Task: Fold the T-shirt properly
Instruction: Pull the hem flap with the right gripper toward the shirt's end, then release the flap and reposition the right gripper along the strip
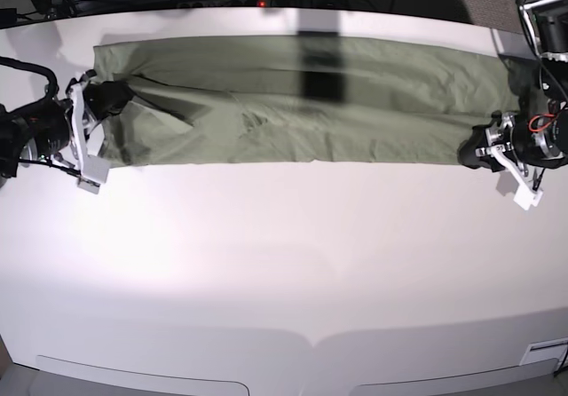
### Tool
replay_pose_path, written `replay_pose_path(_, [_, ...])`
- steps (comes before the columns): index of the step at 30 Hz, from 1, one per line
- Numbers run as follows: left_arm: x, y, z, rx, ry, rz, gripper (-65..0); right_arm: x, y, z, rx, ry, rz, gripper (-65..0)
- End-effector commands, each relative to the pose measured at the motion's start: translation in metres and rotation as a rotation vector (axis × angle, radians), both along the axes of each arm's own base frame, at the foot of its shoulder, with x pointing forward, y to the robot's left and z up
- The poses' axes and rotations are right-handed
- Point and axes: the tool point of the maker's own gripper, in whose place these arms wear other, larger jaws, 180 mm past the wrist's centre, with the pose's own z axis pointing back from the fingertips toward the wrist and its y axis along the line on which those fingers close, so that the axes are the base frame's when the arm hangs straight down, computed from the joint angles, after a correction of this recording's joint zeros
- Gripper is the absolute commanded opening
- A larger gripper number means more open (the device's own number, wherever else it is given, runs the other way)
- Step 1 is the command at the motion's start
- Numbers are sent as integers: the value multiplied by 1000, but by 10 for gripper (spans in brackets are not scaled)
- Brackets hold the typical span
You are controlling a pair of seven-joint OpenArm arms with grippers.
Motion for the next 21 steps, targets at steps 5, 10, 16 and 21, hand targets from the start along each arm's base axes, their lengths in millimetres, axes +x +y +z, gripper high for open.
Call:
replay_pose_path(5, [13,8,14,11,-46,11,-435,-1,-4,6,-5,-1,3,-650])
replay_pose_path(10, [13,8,14,11,-47,12,-435,-19,-4,-4,-4,55,4,-650])
replay_pose_path(16, [13,8,14,11,-46,12,-435,-39,-4,-15,-4,117,4,-650])
replay_pose_path(21, [14,8,15,10,-47,12,-435,-40,-9,-19,-33,116,7,-650])
